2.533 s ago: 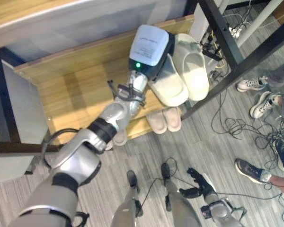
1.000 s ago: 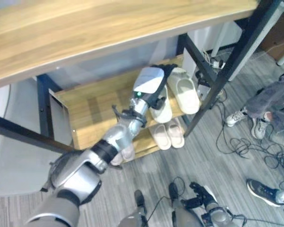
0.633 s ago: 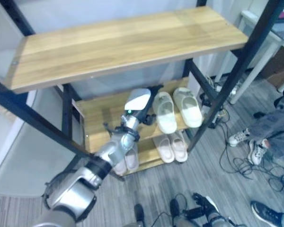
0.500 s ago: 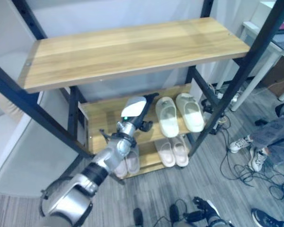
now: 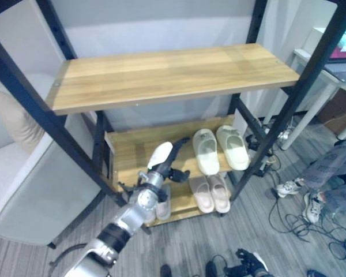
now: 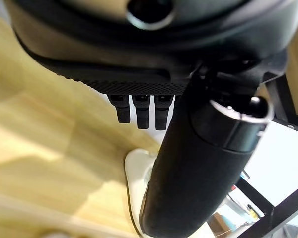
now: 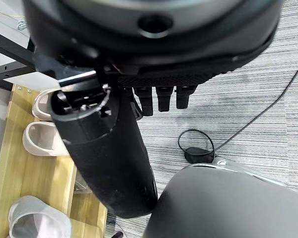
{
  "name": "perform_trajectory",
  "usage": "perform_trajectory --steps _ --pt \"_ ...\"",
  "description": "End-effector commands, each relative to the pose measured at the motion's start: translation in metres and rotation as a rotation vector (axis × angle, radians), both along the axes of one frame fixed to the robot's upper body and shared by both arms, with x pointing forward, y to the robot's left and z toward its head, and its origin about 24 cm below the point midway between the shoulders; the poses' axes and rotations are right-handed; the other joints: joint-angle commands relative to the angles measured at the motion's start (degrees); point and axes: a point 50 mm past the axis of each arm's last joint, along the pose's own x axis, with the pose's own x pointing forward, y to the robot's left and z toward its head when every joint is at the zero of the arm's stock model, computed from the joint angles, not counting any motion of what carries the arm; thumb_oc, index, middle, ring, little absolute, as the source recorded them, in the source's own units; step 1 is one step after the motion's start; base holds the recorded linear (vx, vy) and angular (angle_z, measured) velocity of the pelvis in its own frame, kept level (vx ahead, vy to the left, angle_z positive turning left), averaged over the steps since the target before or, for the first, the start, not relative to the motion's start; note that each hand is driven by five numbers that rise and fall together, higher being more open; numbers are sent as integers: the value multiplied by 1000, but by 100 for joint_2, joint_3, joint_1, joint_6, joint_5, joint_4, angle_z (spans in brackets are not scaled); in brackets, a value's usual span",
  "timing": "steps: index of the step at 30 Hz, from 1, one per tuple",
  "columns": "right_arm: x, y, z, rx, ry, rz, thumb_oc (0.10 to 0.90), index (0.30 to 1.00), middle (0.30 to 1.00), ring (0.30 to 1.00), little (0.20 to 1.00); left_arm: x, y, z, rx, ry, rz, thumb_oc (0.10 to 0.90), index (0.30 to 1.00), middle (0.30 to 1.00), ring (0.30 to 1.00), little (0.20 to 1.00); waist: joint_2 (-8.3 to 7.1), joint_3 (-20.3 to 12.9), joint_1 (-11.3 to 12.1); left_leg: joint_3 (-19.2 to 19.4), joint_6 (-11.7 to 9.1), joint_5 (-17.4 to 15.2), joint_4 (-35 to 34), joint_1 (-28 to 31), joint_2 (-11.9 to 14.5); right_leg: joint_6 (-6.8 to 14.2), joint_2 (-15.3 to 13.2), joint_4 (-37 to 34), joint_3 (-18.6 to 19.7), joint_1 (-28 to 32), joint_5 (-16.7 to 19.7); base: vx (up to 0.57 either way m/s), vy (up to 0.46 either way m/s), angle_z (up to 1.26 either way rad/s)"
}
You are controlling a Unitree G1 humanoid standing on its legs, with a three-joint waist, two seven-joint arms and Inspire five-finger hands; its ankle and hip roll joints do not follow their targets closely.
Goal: Arrange the slippers neatly on the shoe rack.
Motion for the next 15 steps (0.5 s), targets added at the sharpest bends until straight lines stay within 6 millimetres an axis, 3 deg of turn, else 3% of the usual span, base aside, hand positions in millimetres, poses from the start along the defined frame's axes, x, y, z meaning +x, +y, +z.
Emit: perform_trajectory --steps 1,15 --pt "-13 -4 -2 -10 20 8 800 900 900 900 900 28 -22 48 -157 -151 -38 800 900 900 900 900 220 -215 -8 -293 -112 -546 -12 82 -3 350 -22 170 -392 92 -558 0 0 0" --pt "-7 -4 1 -7 -9 9 800 900 900 900 900 25 -37 19 -213 9 -36 800 900 900 900 900 301 -64 -135 -215 -92 -536 -12 11 -22 363 -27 174 -272 -54 -488 -2 2 -2"
